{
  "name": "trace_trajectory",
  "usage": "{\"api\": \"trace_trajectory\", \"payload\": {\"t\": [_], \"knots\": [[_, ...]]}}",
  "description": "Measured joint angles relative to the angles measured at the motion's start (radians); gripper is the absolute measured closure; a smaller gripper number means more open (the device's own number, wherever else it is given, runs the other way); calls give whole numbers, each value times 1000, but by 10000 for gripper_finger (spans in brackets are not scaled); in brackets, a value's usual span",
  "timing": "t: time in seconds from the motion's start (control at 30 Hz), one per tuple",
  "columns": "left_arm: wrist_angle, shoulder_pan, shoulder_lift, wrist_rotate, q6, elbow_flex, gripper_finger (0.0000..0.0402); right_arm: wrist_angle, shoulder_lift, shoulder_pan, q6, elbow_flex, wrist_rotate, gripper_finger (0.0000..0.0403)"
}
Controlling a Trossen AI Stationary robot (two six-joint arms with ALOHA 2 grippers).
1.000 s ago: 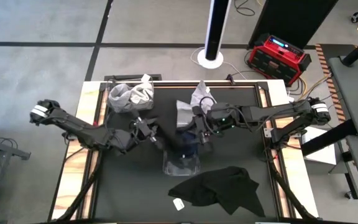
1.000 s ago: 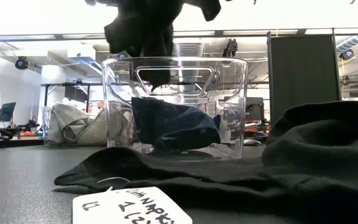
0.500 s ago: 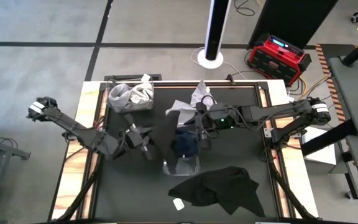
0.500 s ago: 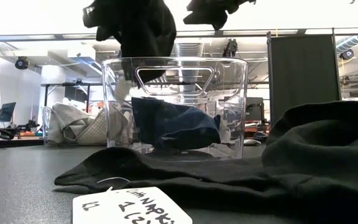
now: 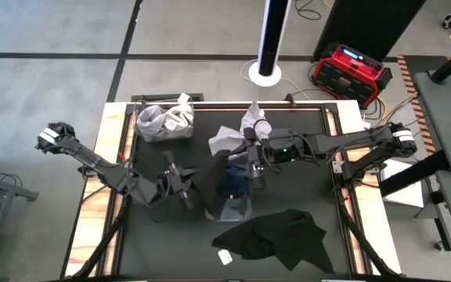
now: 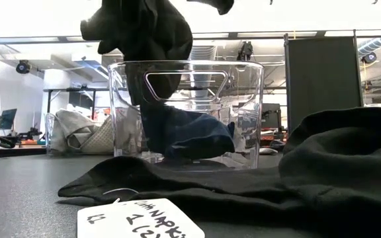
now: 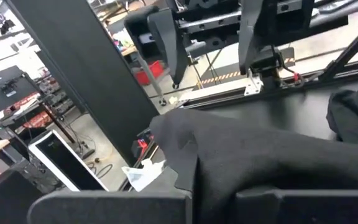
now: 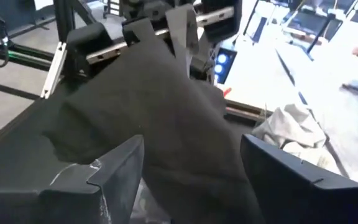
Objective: Sort towels by color in basket
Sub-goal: Put the top black towel into the bottom transparent bin
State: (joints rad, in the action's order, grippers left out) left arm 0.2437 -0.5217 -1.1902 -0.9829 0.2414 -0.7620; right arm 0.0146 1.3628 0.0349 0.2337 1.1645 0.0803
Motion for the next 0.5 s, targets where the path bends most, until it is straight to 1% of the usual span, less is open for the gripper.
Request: {"api": "trace_trajectory", "payload": {"t": [0.17, 0.3, 0.5], "knots": [[3, 0, -3, 14, -23, 0, 401, -60, 25, 0, 28, 0, 18, 131], [30, 0, -3, 83, -31, 0, 401, -104, 76, -4, 30, 10, 68, 122], [57, 0, -3, 87, -50, 0, 401, -103, 158, -5, 32, 49, 137, 113]]}}
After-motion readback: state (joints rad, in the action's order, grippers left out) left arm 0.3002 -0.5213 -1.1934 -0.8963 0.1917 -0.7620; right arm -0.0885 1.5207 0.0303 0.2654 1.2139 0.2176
